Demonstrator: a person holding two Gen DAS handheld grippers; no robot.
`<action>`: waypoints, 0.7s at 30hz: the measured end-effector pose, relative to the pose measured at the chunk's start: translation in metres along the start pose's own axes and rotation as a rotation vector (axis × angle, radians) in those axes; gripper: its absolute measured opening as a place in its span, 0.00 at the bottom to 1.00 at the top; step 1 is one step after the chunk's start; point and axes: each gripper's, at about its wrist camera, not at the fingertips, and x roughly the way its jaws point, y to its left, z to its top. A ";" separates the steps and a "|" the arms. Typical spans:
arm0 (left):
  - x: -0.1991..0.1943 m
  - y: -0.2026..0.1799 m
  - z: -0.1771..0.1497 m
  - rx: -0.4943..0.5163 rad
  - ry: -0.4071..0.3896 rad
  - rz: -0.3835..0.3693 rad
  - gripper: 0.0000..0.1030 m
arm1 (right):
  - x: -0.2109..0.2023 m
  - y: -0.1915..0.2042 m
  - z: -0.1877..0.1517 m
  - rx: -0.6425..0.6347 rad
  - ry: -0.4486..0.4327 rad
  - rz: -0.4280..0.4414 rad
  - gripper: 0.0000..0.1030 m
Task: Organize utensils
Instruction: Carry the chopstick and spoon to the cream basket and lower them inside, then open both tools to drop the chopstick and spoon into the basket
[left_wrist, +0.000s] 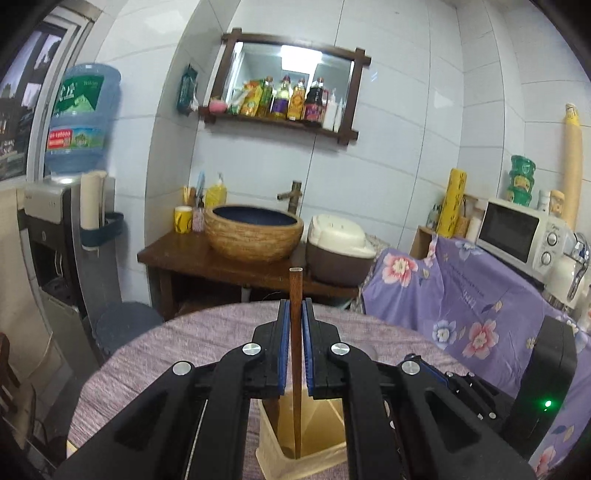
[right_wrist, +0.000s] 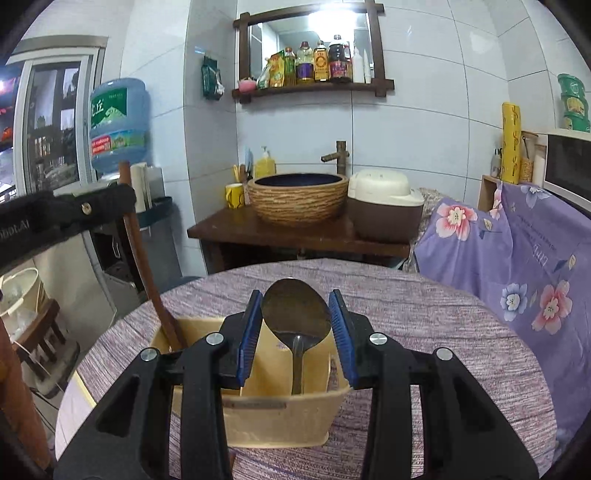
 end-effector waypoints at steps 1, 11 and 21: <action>0.003 0.001 -0.004 0.005 0.009 0.002 0.08 | 0.002 0.001 -0.004 -0.007 0.006 -0.001 0.37; 0.013 0.002 -0.025 0.022 0.080 0.001 0.07 | 0.009 0.003 -0.028 -0.023 0.013 -0.013 0.37; -0.024 0.012 -0.051 0.026 0.173 0.019 0.55 | -0.049 -0.007 -0.050 -0.024 0.012 -0.076 0.67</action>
